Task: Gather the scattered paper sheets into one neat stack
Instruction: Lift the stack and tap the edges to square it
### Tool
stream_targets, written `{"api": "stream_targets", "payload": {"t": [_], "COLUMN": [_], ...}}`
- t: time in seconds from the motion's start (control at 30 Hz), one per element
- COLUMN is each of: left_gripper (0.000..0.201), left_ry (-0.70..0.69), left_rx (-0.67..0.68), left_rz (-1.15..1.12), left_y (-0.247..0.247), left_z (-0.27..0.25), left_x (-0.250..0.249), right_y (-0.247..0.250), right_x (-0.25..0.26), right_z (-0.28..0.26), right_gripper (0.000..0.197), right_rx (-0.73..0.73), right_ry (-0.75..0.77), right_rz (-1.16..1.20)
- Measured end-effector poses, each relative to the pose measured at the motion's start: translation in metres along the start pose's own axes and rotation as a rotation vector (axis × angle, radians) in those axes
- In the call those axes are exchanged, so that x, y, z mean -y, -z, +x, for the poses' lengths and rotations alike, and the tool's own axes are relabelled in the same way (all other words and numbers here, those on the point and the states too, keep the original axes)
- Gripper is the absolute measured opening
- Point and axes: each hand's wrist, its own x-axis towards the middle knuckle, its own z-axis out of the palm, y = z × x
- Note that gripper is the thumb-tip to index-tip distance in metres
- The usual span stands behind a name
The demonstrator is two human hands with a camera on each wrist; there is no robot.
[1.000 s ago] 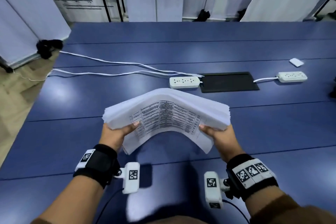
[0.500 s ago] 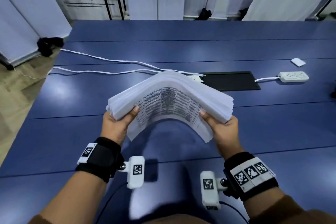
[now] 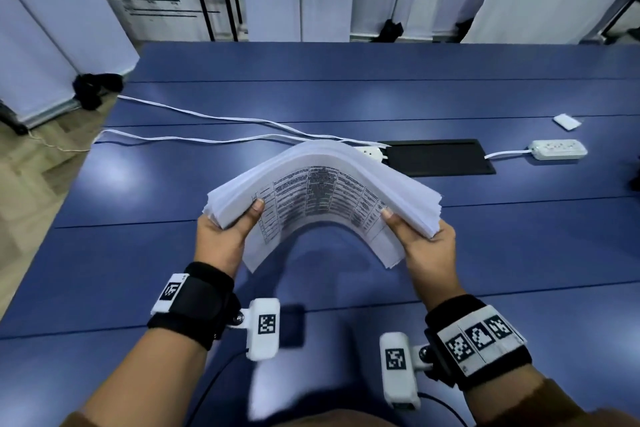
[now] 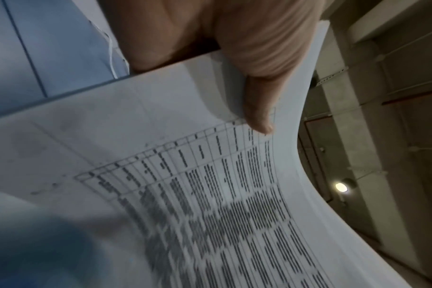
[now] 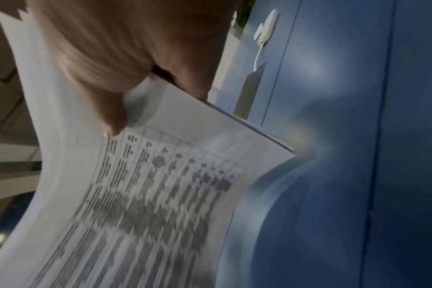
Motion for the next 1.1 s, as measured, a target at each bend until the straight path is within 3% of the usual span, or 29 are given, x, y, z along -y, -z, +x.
{"api": "stream_targets", "payload": {"t": [0.1, 0.2, 0.27, 0.37, 0.47, 0.6, 0.77, 0.93, 1.03, 1.1], "left_gripper": [0.031, 0.036, 0.036, 0.028, 0.037, 0.047, 0.029, 0.018, 0.016, 0.021], "left_ry": [0.015, 0.025, 0.007, -0.018, -0.005, 0.003, 0.028, 0.014, -0.017, -0.011], "left_rx": [0.000, -0.046, -0.044, -0.063, -0.096, -0.141, -0.221, -0.254, -0.213, -0.231], "left_rz": [0.011, 0.013, 0.011, -0.034, -0.060, -0.063, 0.003, -0.016, 0.004, -0.003], "left_y": [0.009, 0.014, 0.014, 0.015, 0.016, 0.018, 0.015, 0.015, 0.013, 0.015], "left_z": [0.000, -0.003, -0.003, 0.001, 0.002, 0.007, 0.013, 0.017, 0.014, 0.016], "left_x": [0.000, 0.004, 0.003, 0.002, -0.001, -0.003, -0.001, 0.000, 0.003, 0.005], "right_y": [0.008, 0.014, 0.013, 0.011, 0.009, 0.007, 0.009, 0.016, 0.020, 0.026], "right_x": [-0.003, -0.015, -0.018, -0.016, -0.012, -0.009, -0.011, -0.015, -0.018, -0.018], "right_z": [0.002, -0.001, -0.005, -0.009, -0.012, -0.014, -0.013, -0.010, -0.004, 0.002], "right_gripper": [0.038, 0.080, 0.096, 0.076, 0.048, 0.061, 0.043, 0.047, 0.069, 0.067], "right_rx": [-0.024, -0.096, -0.104, -0.068, -0.046, -0.071, -0.048, -0.050, -0.022, 0.006], "right_ry": [0.028, 0.121, 0.261, 0.489, 0.492, 0.485, 0.454, 0.475, 0.310, 0.187], "right_rz": [-0.078, -0.176, -0.254, -0.515, -0.596, -0.593, -0.610, -0.534, -0.349, -0.178]}}
